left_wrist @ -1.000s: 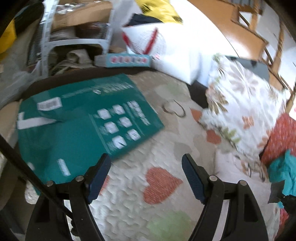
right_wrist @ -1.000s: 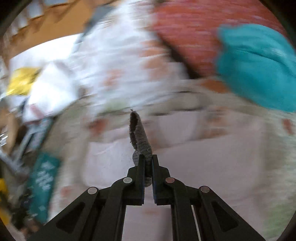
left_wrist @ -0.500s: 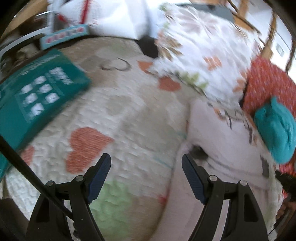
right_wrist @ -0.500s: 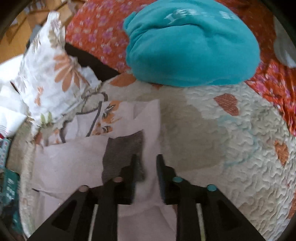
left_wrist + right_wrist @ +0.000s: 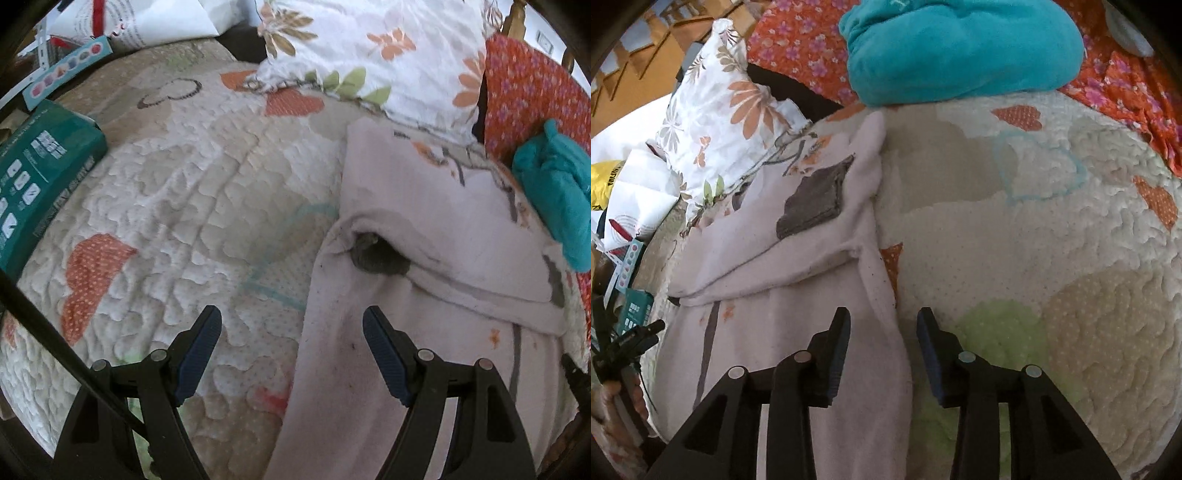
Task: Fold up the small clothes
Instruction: 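Grasp the grey sweater hem with both tools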
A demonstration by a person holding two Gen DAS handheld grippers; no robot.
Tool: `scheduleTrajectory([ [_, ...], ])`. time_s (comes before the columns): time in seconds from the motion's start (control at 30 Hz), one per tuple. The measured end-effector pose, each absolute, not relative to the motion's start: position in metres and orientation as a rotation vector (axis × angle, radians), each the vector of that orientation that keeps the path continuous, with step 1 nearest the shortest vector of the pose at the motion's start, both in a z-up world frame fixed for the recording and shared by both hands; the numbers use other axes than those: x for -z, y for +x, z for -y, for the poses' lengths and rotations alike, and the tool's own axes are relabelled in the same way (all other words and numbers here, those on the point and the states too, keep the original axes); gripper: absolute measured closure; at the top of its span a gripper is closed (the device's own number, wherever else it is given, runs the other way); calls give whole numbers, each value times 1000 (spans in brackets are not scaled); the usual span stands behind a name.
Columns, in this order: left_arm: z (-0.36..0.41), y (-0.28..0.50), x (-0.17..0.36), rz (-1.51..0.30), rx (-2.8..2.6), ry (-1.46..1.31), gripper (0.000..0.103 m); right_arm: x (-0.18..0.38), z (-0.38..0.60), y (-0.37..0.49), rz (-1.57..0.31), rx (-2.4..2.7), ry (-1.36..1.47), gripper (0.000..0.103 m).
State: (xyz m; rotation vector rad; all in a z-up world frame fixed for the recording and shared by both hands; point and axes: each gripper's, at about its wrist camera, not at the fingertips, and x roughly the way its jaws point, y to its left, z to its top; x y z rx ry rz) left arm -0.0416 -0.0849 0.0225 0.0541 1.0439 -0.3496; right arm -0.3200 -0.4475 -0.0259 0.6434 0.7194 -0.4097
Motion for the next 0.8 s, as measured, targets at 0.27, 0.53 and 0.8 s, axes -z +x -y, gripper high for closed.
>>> scheduleTrajectory([
  [0.27,85,-53,-13,-1042,360,62,25,28,434,-315,-689,392,583,29],
  [0.53,77,-83,-12,-984,447,158,23,27,442,-334,-679,354,756,29],
  [0.8,45,-124,-20,-1088,661,30,51,39,416,-382,-631,200,987,30],
])
